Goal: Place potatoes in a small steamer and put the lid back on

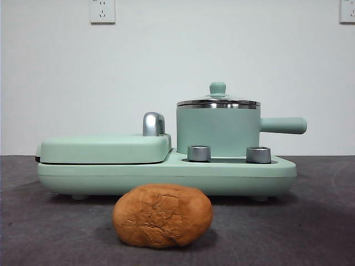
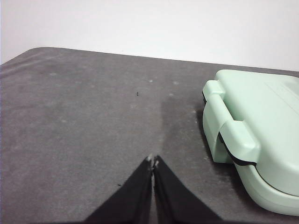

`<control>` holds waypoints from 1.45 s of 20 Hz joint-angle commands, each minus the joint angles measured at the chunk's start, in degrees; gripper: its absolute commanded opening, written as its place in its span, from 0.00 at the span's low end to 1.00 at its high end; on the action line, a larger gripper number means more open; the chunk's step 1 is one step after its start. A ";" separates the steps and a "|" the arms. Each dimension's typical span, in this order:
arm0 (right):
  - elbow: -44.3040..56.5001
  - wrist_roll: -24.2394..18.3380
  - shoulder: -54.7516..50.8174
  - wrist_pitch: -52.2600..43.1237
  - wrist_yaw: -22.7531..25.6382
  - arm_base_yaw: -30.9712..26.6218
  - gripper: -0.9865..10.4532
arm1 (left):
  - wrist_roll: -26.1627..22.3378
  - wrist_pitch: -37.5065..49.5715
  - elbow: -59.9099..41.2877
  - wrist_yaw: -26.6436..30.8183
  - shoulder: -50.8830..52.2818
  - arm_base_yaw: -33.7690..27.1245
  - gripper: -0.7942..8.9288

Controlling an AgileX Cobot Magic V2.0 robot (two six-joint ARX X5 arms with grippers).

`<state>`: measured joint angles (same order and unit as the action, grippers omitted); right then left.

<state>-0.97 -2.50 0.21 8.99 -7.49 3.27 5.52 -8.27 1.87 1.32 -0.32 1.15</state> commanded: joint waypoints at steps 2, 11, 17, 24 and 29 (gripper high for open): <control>0.26 3.10 0.00 -0.42 -0.02 -0.04 0.10 | 4.20 0.59 -1.07 -0.04 0.09 0.00 0.09; 0.26 9.25 0.00 -2.73 0.20 -0.09 0.10 | 5.62 0.72 -1.07 -0.04 0.09 0.00 0.09; 0.24 18.84 0.00 -12.22 0.28 -0.09 0.10 | 11.21 7.32 -1.01 -0.37 0.09 0.00 0.09; -3.52 22.71 0.22 -17.22 0.26 -0.09 0.10 | 15.34 15.67 3.78 -0.44 -0.11 0.00 0.09; -12.15 22.58 3.04 -6.58 0.00 -0.09 0.10 | 14.60 3.65 14.99 -2.89 -3.10 0.00 0.09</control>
<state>-11.79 19.25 2.79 1.69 -7.49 3.27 20.38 -3.55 14.90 -1.06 -2.98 1.15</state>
